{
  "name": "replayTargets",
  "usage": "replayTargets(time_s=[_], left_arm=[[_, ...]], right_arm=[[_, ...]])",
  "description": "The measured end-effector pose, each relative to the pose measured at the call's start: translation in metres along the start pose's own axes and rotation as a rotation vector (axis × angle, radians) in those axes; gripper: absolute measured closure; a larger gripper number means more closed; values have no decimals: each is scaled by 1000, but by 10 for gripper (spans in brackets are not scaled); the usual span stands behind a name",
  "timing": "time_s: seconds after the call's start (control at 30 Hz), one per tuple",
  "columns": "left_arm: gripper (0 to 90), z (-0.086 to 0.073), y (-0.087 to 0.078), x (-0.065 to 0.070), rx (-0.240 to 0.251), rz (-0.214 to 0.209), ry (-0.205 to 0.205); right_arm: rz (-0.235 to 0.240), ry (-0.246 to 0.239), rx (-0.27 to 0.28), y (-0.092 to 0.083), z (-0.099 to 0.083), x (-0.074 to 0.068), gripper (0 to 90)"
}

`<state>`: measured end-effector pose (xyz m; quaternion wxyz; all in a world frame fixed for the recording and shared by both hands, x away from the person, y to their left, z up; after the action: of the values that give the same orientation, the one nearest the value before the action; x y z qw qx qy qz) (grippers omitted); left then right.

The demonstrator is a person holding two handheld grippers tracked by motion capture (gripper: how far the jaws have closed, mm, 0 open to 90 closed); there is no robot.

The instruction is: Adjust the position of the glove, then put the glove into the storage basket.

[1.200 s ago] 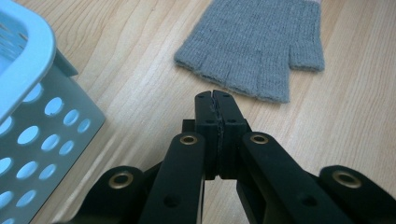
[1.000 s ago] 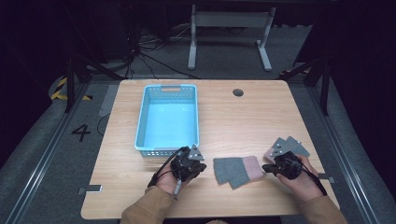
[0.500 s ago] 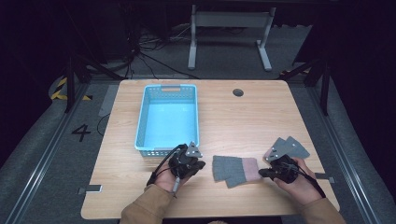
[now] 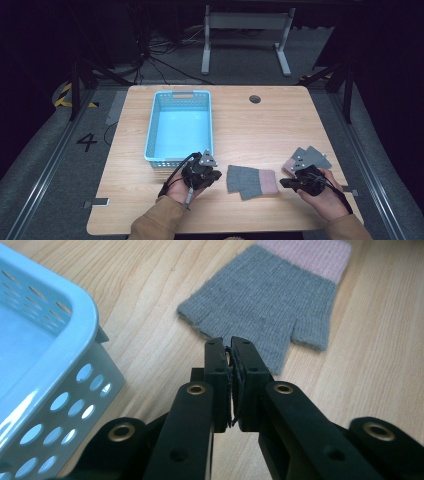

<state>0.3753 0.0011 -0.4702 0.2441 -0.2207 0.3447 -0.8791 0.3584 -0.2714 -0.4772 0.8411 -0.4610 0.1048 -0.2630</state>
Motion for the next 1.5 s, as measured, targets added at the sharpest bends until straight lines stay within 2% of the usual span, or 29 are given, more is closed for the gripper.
replayTargets(time_s=[0.2, 0.37, 0.4, 0.63, 0.67, 0.8, 1.13, 1.5], left_arm=[[838, 1, -3, -2, 3, -9, -14], [830, 0, -4, -4, 4, -10, -29], [828, 0, -5, -4, 7, -5, -29], [808, -2, -6, -4, 5, -1, -28], [805, -3, -5, -5, 11, 6, -30], [797, -5, -6, -6, 7, 9, -32], [787, -7, -7, -7, 7, 16, -36], [784, -4, -5, -5, 6, 7, -25]], right_arm=[[-32, 32, 29, -8, 7, 10, 900], [-56, 60, 33, -9, 14, 23, 900], [-71, 70, 37, -7, 17, 30, 900], [-95, 111, 40, 2, 23, 48, 900], [-107, 120, 33, 6, 24, 54, 900], [-119, 138, 13, 18, 23, 64, 900], [-134, 142, -31, 33, 17, 71, 900], [-131, 153, -65, 29, 8, 66, 900]])
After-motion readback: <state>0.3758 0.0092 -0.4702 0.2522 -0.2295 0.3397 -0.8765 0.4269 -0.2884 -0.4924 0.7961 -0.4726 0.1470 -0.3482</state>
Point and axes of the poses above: each handheld gripper's, and its own axes: y roughly forward along the jaws, z roughly out of its top, x roughly to its right, the point moved 7 cm from there along y, roughly forward along the jaws, and after that the axes turned 10 degrees about -y, right-handed, at the moved point
